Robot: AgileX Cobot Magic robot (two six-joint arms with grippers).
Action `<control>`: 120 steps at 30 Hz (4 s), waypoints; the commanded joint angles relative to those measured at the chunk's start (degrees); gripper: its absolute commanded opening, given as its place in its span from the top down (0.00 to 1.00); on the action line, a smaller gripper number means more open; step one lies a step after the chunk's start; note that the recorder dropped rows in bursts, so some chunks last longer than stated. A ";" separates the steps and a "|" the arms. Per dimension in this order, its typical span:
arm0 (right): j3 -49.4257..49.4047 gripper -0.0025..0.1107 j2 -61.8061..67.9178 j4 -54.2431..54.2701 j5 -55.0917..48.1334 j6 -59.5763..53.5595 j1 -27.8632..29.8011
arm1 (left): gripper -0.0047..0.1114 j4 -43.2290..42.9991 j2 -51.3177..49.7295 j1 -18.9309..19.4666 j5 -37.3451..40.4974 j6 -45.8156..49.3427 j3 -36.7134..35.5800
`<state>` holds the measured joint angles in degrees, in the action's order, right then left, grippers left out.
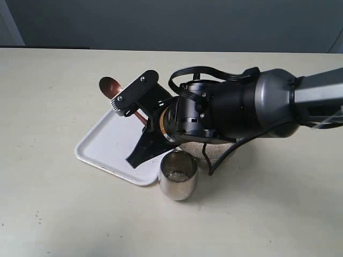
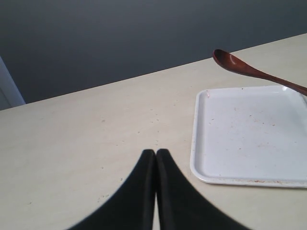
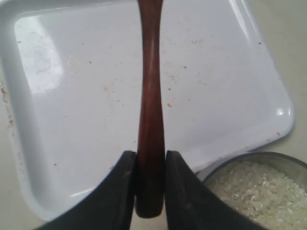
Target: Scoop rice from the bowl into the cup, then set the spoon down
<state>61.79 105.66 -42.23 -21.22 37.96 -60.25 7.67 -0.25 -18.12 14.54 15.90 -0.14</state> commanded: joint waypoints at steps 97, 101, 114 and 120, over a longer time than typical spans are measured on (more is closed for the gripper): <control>-0.27 0.98 -74.68 -5.65 -34.25 2.52 3.14 | 0.96 0.38 0.25 -0.26 -0.85 -0.31 0.14; -11.05 0.98 -76.02 0.84 -13.94 0.29 28.83 | 0.96 0.38 0.25 -0.26 -0.85 -0.31 0.14; -52.84 0.98 -105.66 23.08 15.41 -6.51 62.22 | 0.96 0.38 0.25 -0.26 -0.85 -0.31 0.14; -60.89 0.98 -105.66 24.82 18.61 -6.51 62.22 | 0.96 0.38 0.25 -0.26 -0.85 -0.31 0.14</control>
<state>3.18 0.37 -18.16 -4.37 31.73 1.69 7.67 -0.25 -18.12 14.54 15.90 -0.14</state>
